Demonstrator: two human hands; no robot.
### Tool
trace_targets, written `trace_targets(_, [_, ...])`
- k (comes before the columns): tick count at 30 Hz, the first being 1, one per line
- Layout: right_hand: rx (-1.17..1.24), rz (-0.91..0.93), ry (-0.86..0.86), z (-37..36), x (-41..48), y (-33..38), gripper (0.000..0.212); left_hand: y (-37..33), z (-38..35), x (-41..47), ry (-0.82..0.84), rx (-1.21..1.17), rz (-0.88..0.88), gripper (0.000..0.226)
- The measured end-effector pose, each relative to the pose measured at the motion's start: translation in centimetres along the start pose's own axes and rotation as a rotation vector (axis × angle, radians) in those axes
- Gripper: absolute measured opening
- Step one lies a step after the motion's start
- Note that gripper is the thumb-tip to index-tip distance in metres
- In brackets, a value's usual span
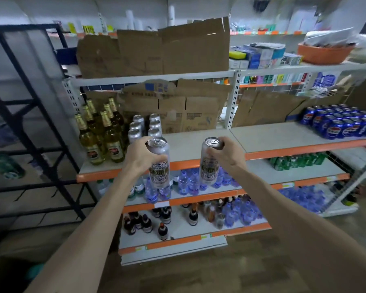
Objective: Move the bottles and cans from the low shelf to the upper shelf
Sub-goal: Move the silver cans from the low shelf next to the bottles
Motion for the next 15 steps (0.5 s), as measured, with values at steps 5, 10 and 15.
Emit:
trace_targets(5, [-0.027,0.0,-0.007,0.7,6.6,-2.0,0.025,0.0,-3.3,5.2,0.007,0.001,-0.001,0.05])
trace_targets(10, [-0.043,0.012,-0.008,-0.1,14.6,-3.4,0.026,-0.8,-8.5,11.8,0.052,-0.009,0.009,0.044])
trace_targets(15, [-0.038,0.045,0.007,-1.6,21.2,-2.2,0.028,-0.3,-10.3,17.7,-0.002,-0.075,0.045,0.051])
Point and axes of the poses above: each hand's wrist, its own x-axis towards the middle knuckle, its own z-axis out of the back of the hand, y = z × x, the point moved 9 cm from there along x, towards the middle knuckle, and after that the axes turned 10 degrees about -x, right-handed, at the moved point
